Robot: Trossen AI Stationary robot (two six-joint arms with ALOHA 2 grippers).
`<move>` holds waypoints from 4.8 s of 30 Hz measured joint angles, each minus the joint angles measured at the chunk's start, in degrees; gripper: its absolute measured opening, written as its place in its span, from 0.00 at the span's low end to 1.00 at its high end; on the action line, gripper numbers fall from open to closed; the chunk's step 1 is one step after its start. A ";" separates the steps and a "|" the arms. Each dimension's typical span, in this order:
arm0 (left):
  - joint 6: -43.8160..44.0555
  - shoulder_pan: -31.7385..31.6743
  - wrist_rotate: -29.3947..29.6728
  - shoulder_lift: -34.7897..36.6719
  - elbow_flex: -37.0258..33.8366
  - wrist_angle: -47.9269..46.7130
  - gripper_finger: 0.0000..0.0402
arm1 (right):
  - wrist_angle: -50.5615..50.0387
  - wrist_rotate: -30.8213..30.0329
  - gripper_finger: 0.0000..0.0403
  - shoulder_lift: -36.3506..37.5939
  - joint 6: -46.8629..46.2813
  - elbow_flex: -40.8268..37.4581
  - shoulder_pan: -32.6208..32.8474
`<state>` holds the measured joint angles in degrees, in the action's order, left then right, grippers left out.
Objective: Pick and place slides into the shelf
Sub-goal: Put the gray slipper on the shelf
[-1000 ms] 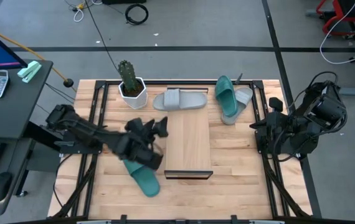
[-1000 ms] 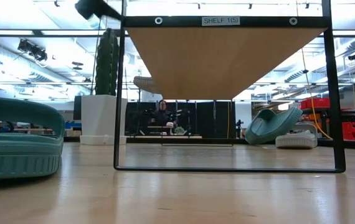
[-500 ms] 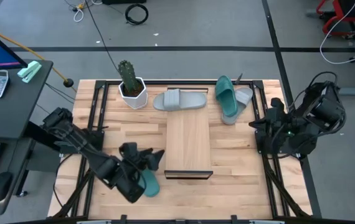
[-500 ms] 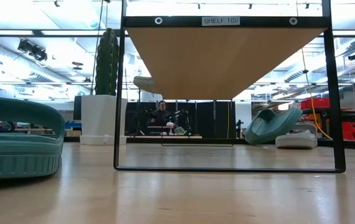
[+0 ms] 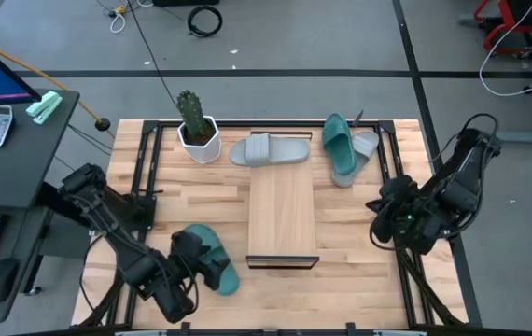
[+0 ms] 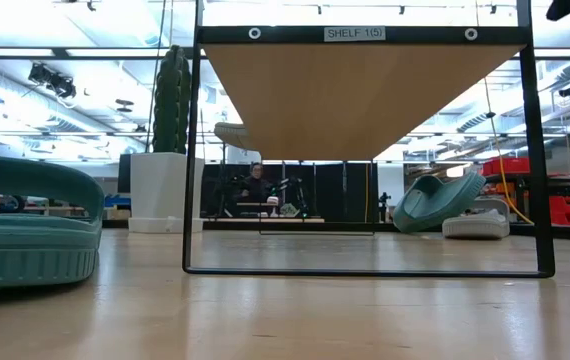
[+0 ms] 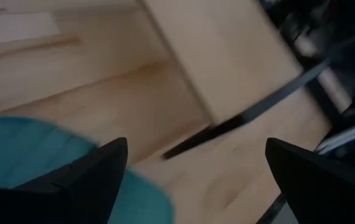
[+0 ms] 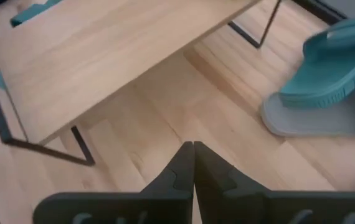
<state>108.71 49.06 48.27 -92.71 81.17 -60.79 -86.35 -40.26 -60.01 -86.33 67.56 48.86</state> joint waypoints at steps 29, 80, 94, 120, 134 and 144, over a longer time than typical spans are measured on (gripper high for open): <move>7.78 6.86 -4.02 -6.10 -0.04 -9.60 0.96 | 12.88 14.90 0.09 -0.44 31.82 -0.56 -54.40; 15.11 -5.51 -3.98 -6.05 -0.04 -20.97 0.96 | 33.06 36.17 0.02 -31.59 67.01 -0.49 -111.34; 15.18 -5.51 -4.48 -6.03 -0.04 -20.49 0.96 | 30.29 36.74 0.02 -33.00 69.37 -0.49 -111.32; 15.01 -5.11 -4.48 -6.03 -0.02 -21.32 0.96 | 25.75 28.74 0.32 -33.00 71.16 -0.51 -107.45; 13.82 -4.79 -4.46 -6.01 0.00 -21.40 0.96 | 26.24 30.11 0.34 -32.92 70.23 -7.60 -103.95; 13.61 -4.79 -4.46 -6.01 0.00 -21.40 0.96 | 28.85 31.56 0.34 -32.90 69.49 -5.65 -98.98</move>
<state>122.32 44.27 43.81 -98.72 81.17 -82.18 -57.50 -8.70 -92.91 -16.85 61.91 -50.12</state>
